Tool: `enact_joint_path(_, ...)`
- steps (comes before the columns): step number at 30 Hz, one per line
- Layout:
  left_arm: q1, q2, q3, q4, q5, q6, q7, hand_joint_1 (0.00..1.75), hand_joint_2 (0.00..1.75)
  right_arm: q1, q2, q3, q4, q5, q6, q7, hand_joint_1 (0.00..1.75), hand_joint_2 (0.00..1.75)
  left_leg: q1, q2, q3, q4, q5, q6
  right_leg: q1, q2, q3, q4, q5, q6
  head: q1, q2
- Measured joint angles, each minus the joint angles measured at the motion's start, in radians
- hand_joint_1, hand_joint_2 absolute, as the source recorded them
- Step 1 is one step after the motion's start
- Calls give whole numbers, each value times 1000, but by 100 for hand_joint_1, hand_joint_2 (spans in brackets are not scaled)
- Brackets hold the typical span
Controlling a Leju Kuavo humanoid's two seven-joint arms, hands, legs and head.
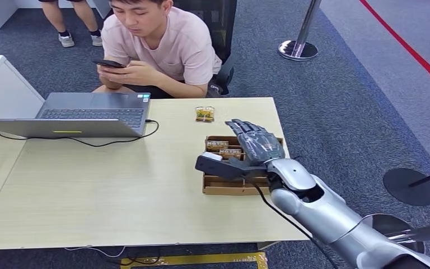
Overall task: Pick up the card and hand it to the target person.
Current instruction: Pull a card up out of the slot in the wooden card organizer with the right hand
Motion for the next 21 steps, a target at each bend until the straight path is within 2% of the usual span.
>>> enact_joint_path(9, 0, -1, 6, 0, 3, 3, 12, 0, 0, 22, -35, -35, -10, -92, 18, 19, 58, 175, 0, -2, -1, 0, 1, 0, 0, -2, 0, 0, 0, 0, 0, 0)
enact_joint_path(13, 1, -1, 6, -1, 1, 4, 14, 0, 0, 29, -62, -44, -29, -108, 24, 29, 99, 175, 0, -2, -1, 1, 0, 0, 0, -2, 0, 0, 0, 0, 0, 0)
enact_joint_path(16, 2, -2, 5, -1, 0, 3, 12, 0, 0, 30, -77, -48, -37, -112, 25, 31, 113, 175, 0, -2, -1, 1, 0, 0, 0, -2, 0, 0, -1, 0, 0, 0)
enact_joint_path(21, 2, -2, 4, -2, 0, 2, 8, 0, 0, 28, -84, -50, -47, -114, 25, 30, 101, 175, 0, -2, -1, 1, 0, 0, 0, -2, -1, 0, 0, 0, 0, 0)
